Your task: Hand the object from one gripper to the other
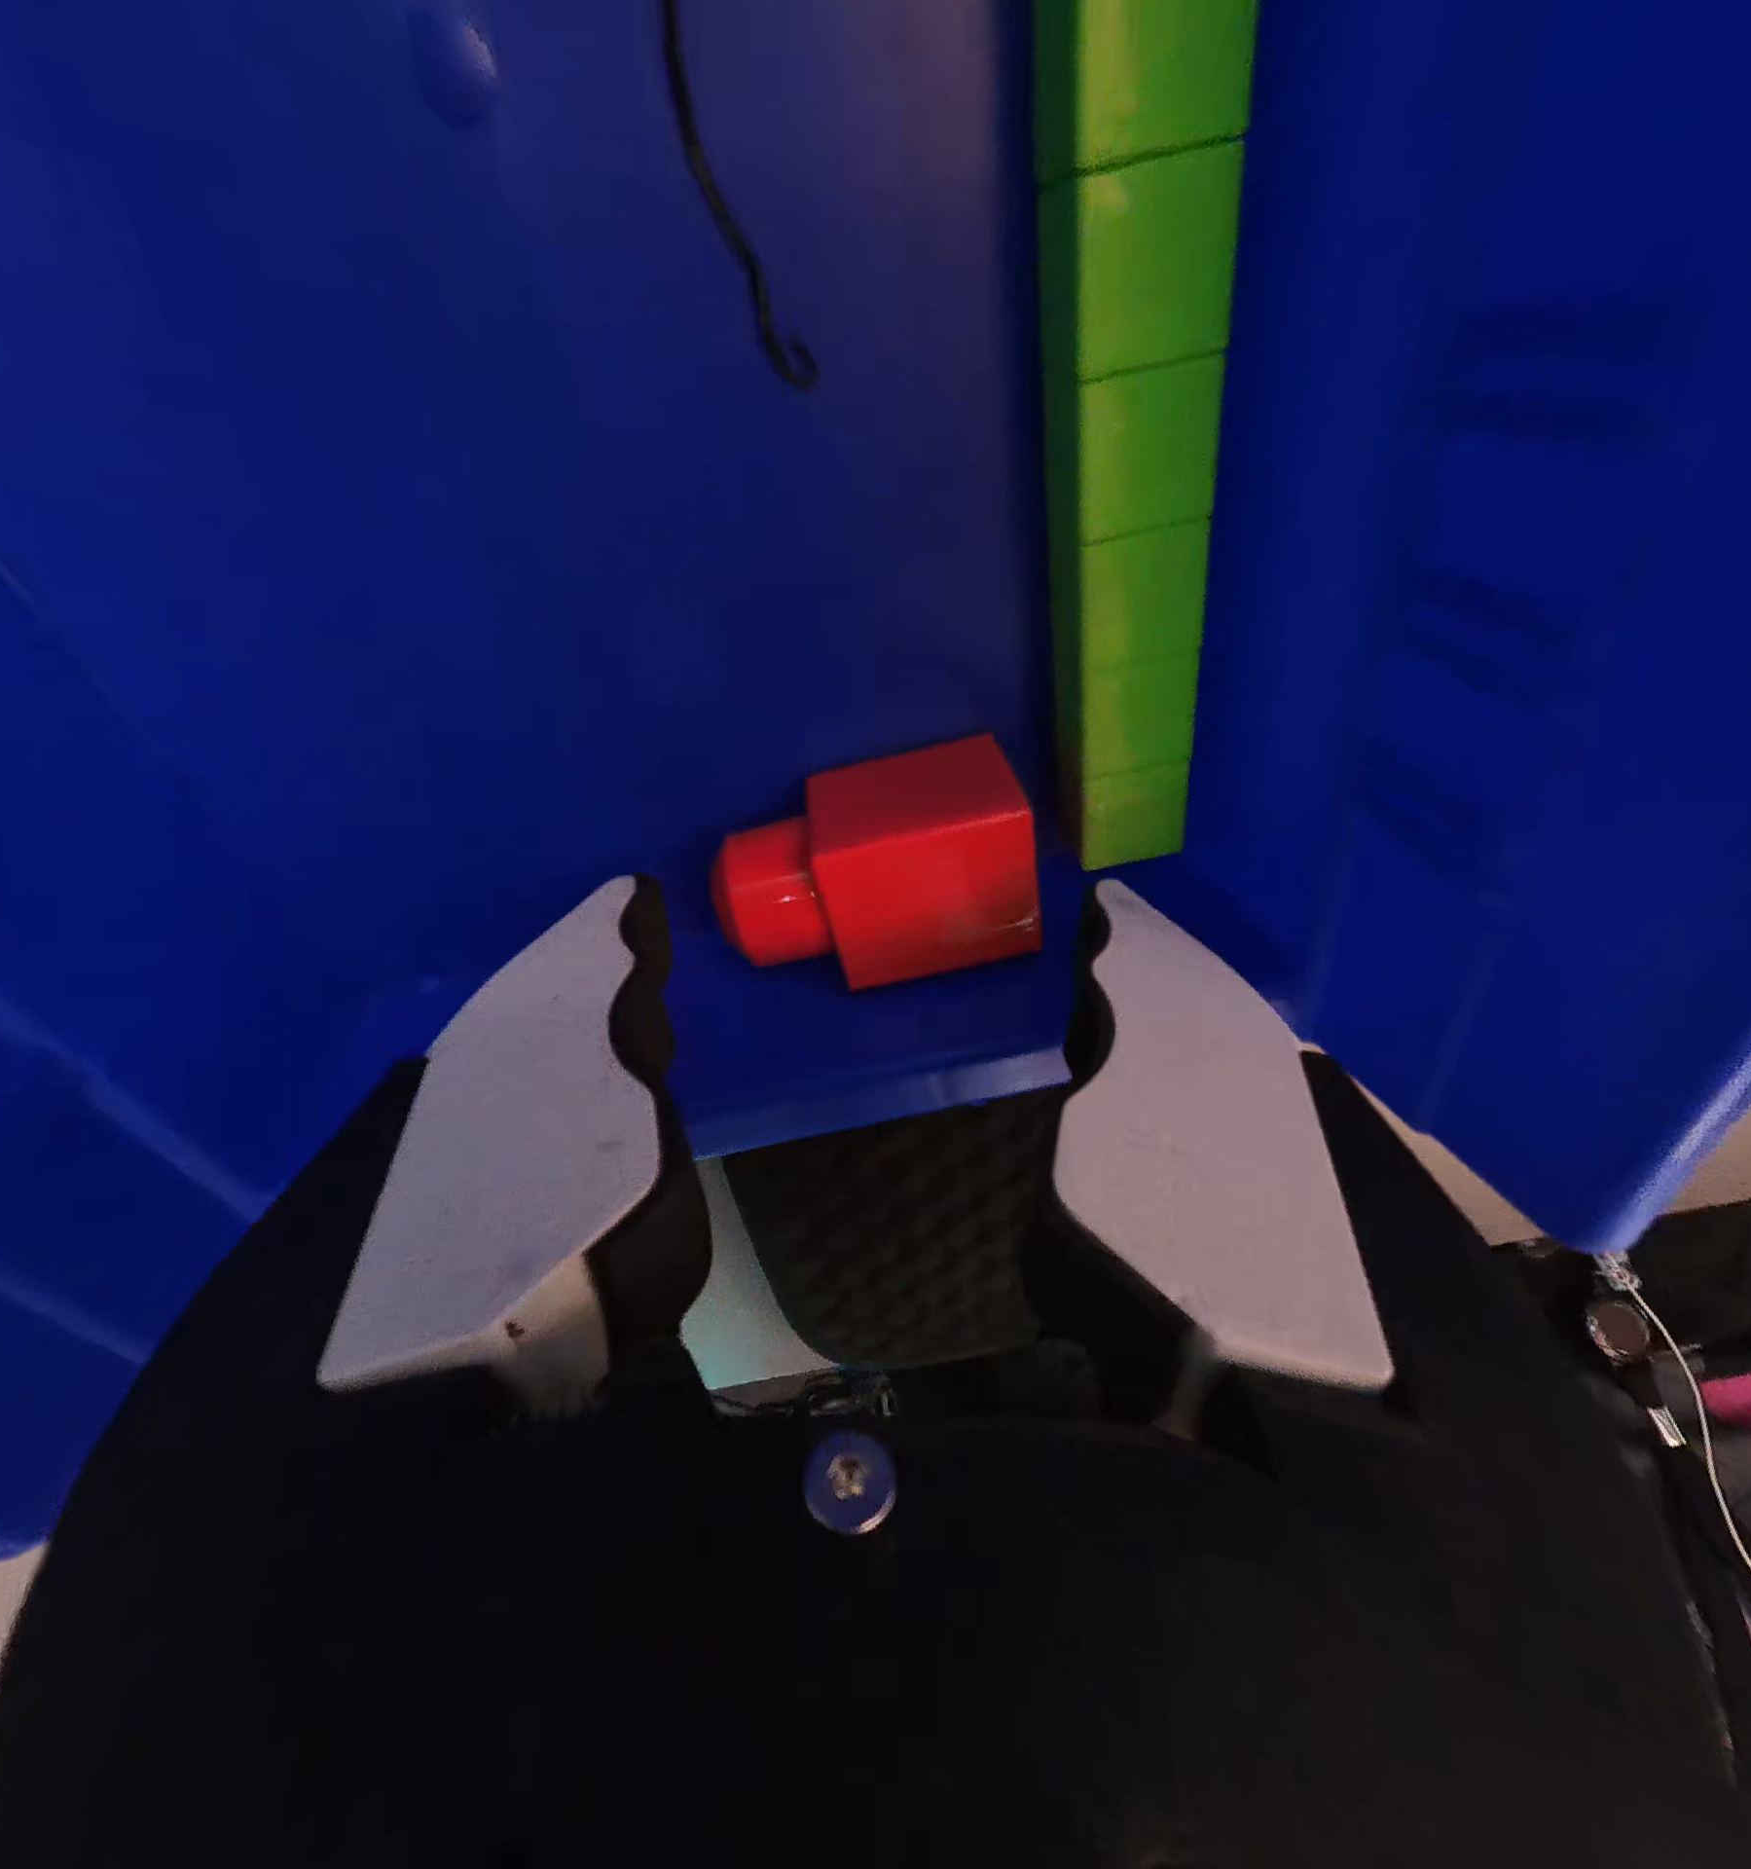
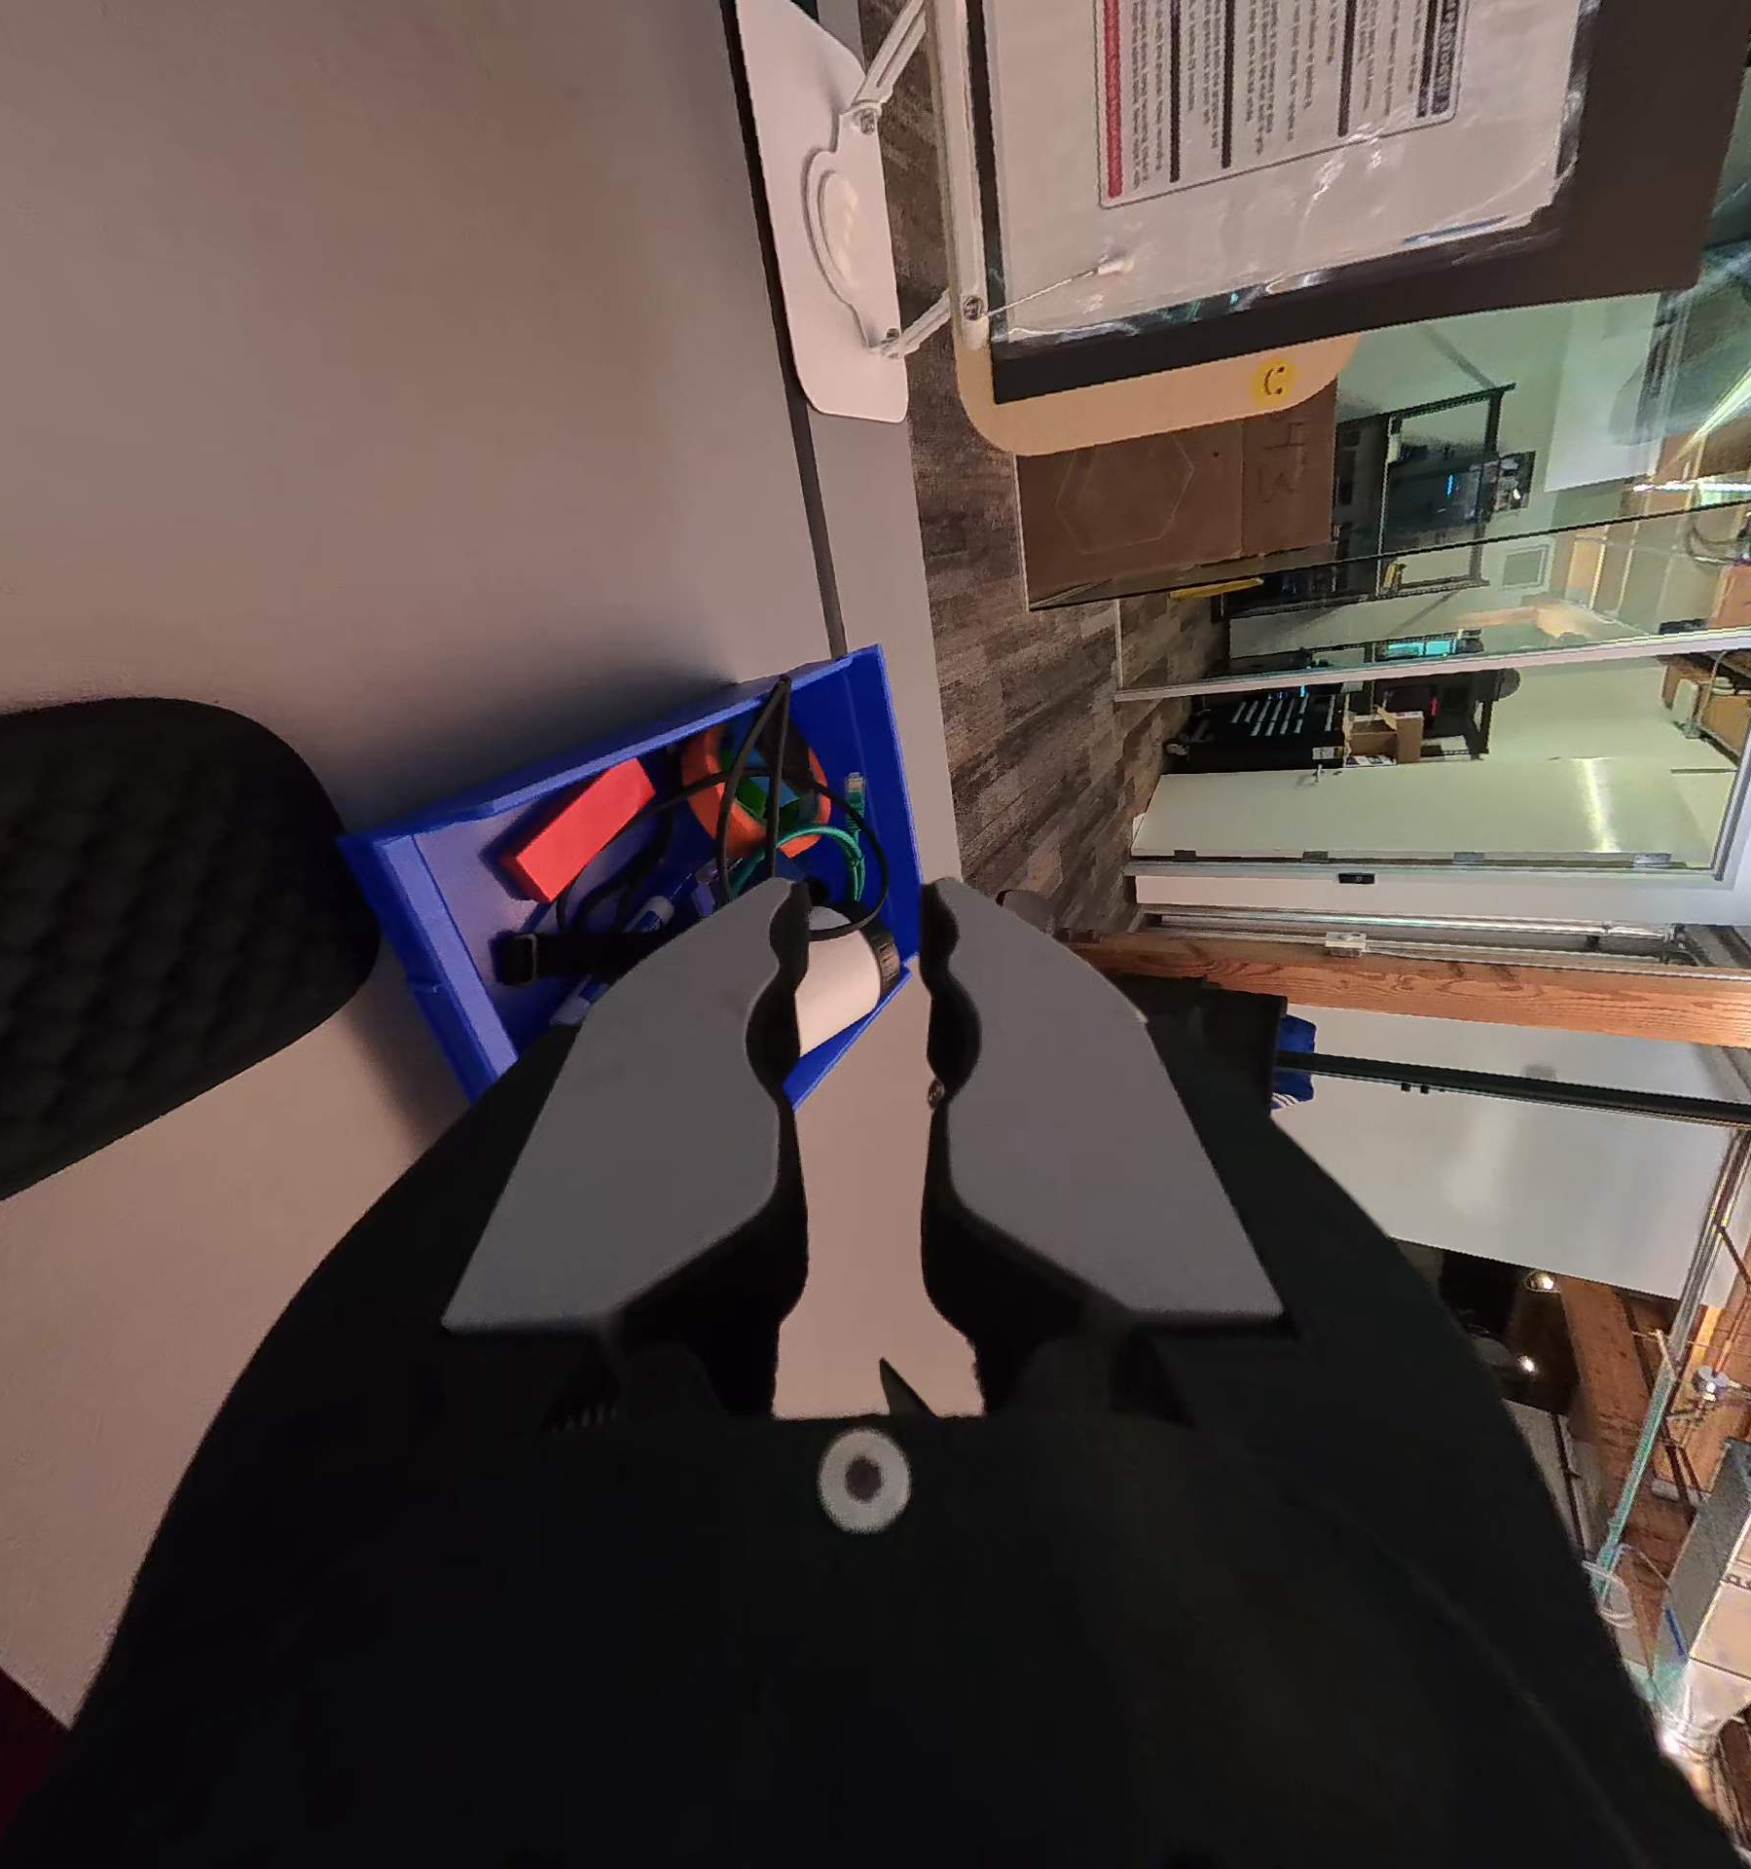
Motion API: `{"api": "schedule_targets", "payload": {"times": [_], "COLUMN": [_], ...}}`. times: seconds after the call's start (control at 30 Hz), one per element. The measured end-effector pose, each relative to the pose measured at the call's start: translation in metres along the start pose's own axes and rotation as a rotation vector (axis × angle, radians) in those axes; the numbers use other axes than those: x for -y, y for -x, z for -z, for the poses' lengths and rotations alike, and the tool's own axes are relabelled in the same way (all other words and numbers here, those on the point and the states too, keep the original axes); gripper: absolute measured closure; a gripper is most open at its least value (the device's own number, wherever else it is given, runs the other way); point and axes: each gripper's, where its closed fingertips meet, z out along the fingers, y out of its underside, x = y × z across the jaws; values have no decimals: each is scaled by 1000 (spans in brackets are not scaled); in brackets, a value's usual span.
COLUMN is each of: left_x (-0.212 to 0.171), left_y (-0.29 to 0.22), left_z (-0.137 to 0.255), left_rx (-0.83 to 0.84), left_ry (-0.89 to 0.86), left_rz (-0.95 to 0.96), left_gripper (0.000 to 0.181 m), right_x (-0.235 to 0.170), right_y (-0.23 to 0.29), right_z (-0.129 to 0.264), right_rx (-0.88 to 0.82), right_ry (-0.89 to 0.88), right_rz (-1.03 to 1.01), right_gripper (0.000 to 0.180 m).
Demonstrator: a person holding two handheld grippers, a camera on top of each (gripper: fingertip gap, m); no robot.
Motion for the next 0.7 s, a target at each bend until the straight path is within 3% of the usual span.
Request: {"api": "schedule_targets", "payload": {"times": [0.1,0.3,0.43,0.53,0.6,0.7], "left_x": [-4,-3,-1,5,7,-22], "left_y": [0,-2,1,-2,-21,-89], "left_z": [-5,-5,17,56,92,151], "left_rx": [5,-46,-100,-171,-298,-724], "left_ry": [46,51,-36,-251,-509,-908], "left_rz": [15,21,8,-16,-66,-217], "left_gripper": [115,116,117,116,116,117], "right_x": [-3,-13,-18,-11,6,52], "right_y": [4,11,17,22,30,57], "right_z": [0,1,1,0,-2,-4], "right_rx": [7,11,8,-28,-68,-107], "right_ry": [-1,21,39,-8,-118,-378], "right_rz": [-5,-2,4,-34,-111,-216], "right_gripper": [159,161,161,160,160,159]}}
